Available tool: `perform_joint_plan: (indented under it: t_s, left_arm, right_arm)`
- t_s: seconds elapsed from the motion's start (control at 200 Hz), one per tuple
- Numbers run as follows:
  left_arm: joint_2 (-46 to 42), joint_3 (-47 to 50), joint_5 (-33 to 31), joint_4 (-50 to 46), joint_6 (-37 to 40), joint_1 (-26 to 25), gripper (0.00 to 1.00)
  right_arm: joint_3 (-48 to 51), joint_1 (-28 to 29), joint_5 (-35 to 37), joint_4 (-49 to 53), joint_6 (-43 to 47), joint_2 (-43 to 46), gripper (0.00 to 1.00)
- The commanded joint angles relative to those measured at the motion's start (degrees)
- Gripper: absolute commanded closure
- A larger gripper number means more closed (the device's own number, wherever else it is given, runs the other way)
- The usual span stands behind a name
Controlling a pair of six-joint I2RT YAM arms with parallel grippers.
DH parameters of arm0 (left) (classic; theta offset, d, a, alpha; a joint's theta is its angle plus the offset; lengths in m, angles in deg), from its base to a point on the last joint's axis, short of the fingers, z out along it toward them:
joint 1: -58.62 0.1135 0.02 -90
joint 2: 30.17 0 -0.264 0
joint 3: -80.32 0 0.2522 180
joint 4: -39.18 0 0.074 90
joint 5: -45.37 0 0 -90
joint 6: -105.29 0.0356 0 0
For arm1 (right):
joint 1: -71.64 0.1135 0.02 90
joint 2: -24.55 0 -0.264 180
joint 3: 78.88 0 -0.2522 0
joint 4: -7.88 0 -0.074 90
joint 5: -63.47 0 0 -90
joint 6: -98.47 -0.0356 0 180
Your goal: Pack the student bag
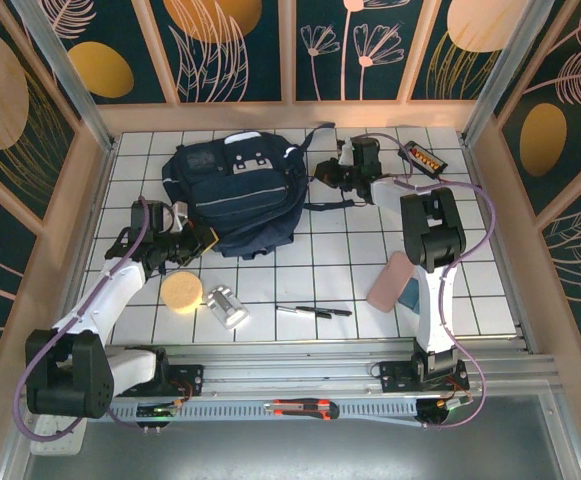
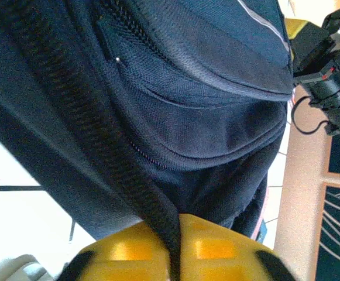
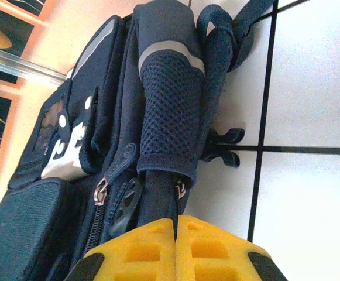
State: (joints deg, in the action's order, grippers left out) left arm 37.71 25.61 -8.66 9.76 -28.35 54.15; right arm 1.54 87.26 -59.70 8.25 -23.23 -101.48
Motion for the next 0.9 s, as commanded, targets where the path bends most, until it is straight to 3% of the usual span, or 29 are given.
perform_joint_plan:
  t_s: [0.0, 0.11, 0.135, 0.275, 0.51, 0.661, 0.896]
  left_arm:
    - [-1.2, -2.6, -0.6, -3.7, 1.5, 1.4, 0.48]
    - [-0.7, -5.8, -3.3, -4.1, 1.3, 1.3, 0.04]
    - [-0.7, -6.3, -3.7, -4.3, 1.3, 1.3, 0.01]
    - [-0.7, -10.5, -8.0, -7.7, 2.4, -2.4, 0.01]
    - [10.8, -25.9, -25.0, -18.8, 18.5, -22.5, 0.02]
    - [14.0, -26.7, -30.4, -18.5, 25.9, -26.7, 0.02]
    - [21.6, -26.3, -39.0, -18.3, 31.3, -34.7, 0.12]
  right_arm:
    - [1.8, -4.9, 7.1, -7.8, -2.8, 3.3, 1.00]
    - [8.9, -2.4, 7.4, -6.8, -4.5, 10.9, 1.00]
    - [10.2, -1.9, 7.3, -6.9, -5.0, 12.4, 1.00]
    - [15.9, 3.8, 8.1, -2.9, -4.9, 20.9, 1.00]
    - [20.0, 10.8, 7.1, 2.1, -7.1, 29.3, 1.00]
    - [19.1, 12.5, 5.9, 5.7, -5.4, 30.9, 1.00]
    - [17.8, 14.2, 6.6, 9.2, -1.5, 33.6, 1.00]
